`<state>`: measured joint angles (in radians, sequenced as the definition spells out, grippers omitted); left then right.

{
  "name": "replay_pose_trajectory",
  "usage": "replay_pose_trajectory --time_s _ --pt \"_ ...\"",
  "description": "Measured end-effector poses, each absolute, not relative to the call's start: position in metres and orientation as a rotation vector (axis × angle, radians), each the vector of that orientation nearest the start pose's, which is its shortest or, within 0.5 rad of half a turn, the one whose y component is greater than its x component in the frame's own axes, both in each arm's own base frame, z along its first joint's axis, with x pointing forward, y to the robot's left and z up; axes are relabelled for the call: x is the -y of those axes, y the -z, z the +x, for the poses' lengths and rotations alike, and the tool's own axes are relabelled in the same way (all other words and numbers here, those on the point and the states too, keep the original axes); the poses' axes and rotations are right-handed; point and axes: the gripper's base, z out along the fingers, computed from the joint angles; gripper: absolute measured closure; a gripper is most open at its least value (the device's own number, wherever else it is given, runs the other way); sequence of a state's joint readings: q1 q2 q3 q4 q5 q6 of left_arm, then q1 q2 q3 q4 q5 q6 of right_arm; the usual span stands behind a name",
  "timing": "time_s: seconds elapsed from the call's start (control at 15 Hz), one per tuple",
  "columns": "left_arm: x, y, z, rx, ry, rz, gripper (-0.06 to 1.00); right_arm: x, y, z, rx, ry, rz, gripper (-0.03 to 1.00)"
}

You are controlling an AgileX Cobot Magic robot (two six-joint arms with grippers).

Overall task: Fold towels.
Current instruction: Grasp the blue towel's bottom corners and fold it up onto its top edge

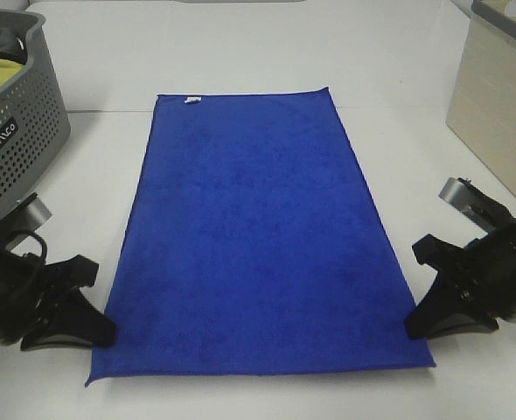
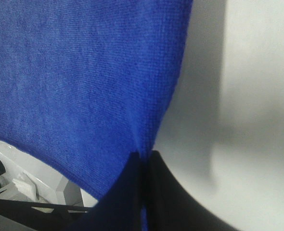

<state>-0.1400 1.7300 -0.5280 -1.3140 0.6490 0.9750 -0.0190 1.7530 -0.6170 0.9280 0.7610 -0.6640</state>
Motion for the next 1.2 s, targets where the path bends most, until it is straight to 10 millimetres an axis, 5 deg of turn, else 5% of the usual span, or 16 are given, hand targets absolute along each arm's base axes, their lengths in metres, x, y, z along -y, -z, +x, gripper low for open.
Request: replay_pose_trajectory --time_s 0.33,0.53,0.93,1.2 --pt "0.079 -0.123 0.170 -2.850 1.005 -0.092 0.94 -0.047 -0.115 0.177 -3.081 -0.924 0.190 0.95" --pt "0.078 -0.129 0.167 -2.831 1.005 -0.117 0.94 -0.047 -0.125 0.187 -3.031 -0.914 0.148 0.95" --pt "0.086 -0.181 0.251 -2.588 0.953 -0.081 0.94 -0.046 -0.180 0.288 -2.802 -0.875 -0.006 0.95" --pt "0.096 -0.192 0.336 -2.545 0.899 -0.030 0.94 -0.042 -0.206 0.376 -2.762 -0.808 -0.102 0.95"
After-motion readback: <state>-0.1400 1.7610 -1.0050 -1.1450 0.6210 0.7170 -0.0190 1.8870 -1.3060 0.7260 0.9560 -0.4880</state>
